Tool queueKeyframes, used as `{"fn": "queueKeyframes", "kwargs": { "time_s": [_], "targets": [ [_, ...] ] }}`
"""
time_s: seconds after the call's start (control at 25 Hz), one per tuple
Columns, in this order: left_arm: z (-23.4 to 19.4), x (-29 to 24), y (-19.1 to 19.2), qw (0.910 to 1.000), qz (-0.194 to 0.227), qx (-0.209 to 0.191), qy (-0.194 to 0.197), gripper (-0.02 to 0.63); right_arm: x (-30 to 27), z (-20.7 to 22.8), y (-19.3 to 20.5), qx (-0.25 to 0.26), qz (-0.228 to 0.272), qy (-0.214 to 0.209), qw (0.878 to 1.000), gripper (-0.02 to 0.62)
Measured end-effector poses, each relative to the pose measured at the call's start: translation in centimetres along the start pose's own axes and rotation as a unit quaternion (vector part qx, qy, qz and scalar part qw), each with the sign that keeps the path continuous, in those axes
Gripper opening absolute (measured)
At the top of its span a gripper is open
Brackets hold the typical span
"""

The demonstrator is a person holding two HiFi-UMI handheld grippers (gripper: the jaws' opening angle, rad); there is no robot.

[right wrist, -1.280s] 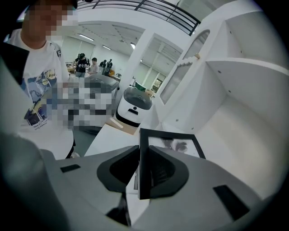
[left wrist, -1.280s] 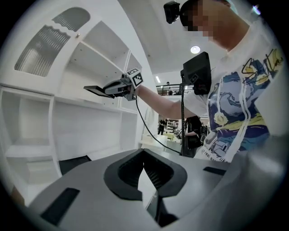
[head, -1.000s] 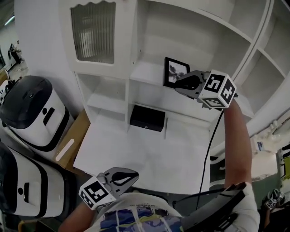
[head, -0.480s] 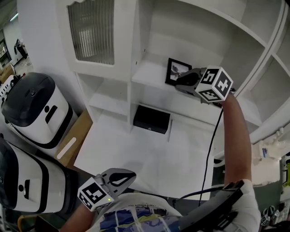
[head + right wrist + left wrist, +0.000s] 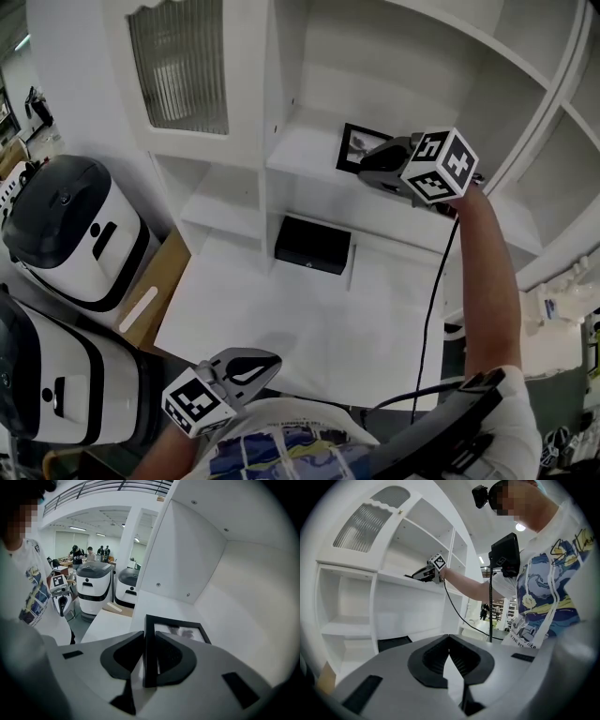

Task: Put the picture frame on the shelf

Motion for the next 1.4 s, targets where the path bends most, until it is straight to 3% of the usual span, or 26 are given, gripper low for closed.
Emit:
{"fn": "queueKeyframes", "kwargs": {
  "time_s": [0.52, 0.84, 1.16, 1.4],
  "targets": [
    [0.5, 2.1, 1.1, 0.9999, 0.008, 0.007, -0.012, 0.014, 1.0, -0.5, -0.3, 0.0, 0.017, 0.034, 0.999, 0.118],
    [1.2, 3.7, 1.9, 0.9999, 0.01, 0.007, -0.003, 0.014, 3.4, -2.5, -1.3, -0.003, 0.038, 0.108, 0.993, 0.084],
    [2.4, 6.2, 3.0, 0.9999, 0.008, 0.002, 0.015, 0.014, 5.2, -7.6, -1.4, -0.036, 0.06, 0.182, 0.981, 0.04],
    [3.4, 8.9, 4.5, 0.9997, 0.007, 0.001, 0.024, 0.014, 3.8, -14.2, -1.3, -0.066, 0.062, 0.186, 0.978, 0.029]
  ]
}}
Point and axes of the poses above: the fingertips, and each gripper's own axes: x backward along the fingers, z to its right, y out of its underside, the point moved 8 cm from there along x, backward along the fingers, and after that the axes turned 14 degrees about x, right-handed, at the moved point
